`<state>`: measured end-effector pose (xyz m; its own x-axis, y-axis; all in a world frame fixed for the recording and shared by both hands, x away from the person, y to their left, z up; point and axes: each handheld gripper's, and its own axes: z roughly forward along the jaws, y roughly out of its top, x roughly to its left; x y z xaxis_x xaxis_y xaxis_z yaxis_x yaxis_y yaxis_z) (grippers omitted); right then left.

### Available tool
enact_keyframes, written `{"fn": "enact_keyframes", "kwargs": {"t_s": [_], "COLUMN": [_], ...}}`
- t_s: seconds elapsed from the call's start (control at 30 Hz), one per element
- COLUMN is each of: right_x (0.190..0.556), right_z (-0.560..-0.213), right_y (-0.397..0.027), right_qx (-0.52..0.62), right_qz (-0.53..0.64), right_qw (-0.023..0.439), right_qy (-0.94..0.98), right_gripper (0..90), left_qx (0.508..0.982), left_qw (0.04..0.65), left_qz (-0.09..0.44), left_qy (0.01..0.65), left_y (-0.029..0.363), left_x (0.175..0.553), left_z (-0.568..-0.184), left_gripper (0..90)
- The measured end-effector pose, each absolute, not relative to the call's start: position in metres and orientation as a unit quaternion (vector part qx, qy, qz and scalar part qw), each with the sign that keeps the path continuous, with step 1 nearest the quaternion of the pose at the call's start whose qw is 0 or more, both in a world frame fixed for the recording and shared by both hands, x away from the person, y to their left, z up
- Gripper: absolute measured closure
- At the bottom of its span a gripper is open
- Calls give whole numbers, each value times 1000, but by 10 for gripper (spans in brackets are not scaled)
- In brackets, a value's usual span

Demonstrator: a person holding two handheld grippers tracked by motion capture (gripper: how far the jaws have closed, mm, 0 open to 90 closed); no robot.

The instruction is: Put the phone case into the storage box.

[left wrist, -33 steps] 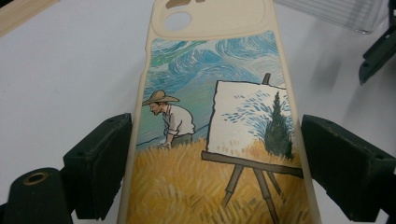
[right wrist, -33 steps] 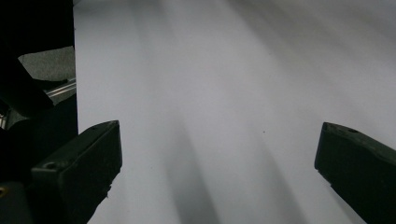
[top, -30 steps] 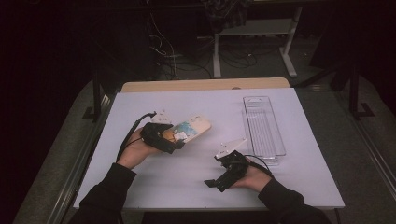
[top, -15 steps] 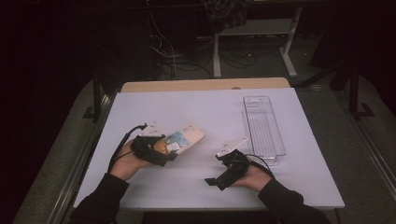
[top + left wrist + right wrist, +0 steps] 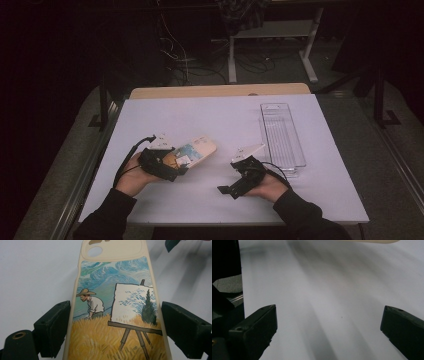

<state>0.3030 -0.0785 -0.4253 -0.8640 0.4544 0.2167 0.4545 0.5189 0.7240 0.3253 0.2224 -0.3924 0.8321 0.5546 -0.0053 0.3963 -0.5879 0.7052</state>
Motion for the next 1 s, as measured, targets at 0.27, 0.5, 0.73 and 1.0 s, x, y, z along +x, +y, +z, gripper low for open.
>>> {"fn": "enact_keyframes", "kwargs": {"t_s": [0.27,0.5,0.73,1.0], "right_x": [315,332,343,353], "right_z": [-422,-421,-421,-424], "right_y": [-64,-55,-50,-44], "right_qx": [-269,-280,-283,-292], "right_qz": [-406,-407,-409,-416], "right_qw": [-10,-16,-30,-26], "right_qy": [-874,-870,-867,-861], "right_gripper": [3,4,4,6], "left_qx": [884,880,881,882], "left_qw": [366,372,366,365], "left_qz": [110,110,110,113], "left_qy": [270,276,277,277], "left_y": [225,225,227,227], "left_x": [327,326,327,327], "left_z": [-391,-390,-390,-390], "left_gripper": [118,118,118,117]}}
